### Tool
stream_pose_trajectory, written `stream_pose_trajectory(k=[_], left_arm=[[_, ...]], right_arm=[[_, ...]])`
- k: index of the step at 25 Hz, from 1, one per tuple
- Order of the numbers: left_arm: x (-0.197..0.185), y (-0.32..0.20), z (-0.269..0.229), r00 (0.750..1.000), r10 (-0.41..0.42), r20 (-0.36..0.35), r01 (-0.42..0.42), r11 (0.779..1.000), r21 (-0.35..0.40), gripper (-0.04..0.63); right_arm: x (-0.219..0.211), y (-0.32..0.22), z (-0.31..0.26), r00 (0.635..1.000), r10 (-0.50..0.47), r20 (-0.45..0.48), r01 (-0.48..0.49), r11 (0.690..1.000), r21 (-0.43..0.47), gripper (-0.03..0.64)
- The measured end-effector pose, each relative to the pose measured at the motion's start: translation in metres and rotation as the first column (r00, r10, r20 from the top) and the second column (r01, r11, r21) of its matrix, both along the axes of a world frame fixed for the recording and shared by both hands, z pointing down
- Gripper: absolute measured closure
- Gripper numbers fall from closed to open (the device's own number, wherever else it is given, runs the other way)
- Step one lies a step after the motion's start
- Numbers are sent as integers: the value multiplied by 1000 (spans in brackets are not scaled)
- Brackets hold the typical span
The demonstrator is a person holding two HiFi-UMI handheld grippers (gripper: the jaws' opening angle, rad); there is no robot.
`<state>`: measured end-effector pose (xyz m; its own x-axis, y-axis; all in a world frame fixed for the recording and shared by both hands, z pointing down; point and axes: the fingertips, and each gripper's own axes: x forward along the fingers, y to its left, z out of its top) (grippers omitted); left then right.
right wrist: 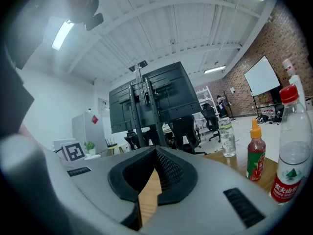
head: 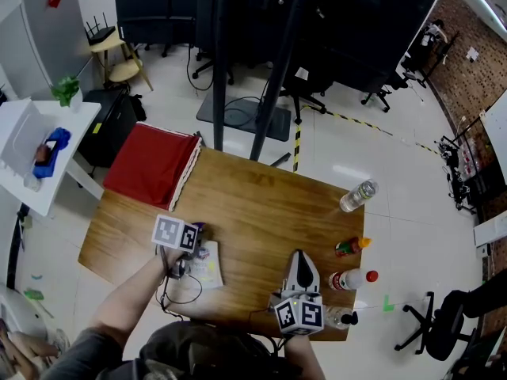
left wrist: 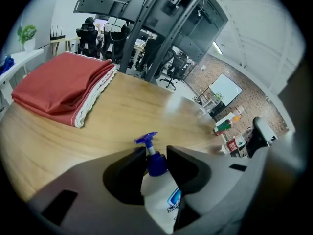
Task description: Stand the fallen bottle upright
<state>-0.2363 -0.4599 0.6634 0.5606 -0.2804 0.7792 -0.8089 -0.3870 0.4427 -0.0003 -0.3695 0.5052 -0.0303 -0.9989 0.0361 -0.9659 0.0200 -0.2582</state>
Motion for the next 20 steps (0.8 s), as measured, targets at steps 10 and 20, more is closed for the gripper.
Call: stream_pose_trajectory(k=[10,20], left_arm=[[16,21,-66,991,97,-95,-83,986,146,448],[20,33,-130,983,183,-22,-157,892,424,448]], right_arm=[[-7,11,-9,1000,0,5,0,1000,12,600],[-12,20,-16,1000,-8,-11,8,1000,16,600]])
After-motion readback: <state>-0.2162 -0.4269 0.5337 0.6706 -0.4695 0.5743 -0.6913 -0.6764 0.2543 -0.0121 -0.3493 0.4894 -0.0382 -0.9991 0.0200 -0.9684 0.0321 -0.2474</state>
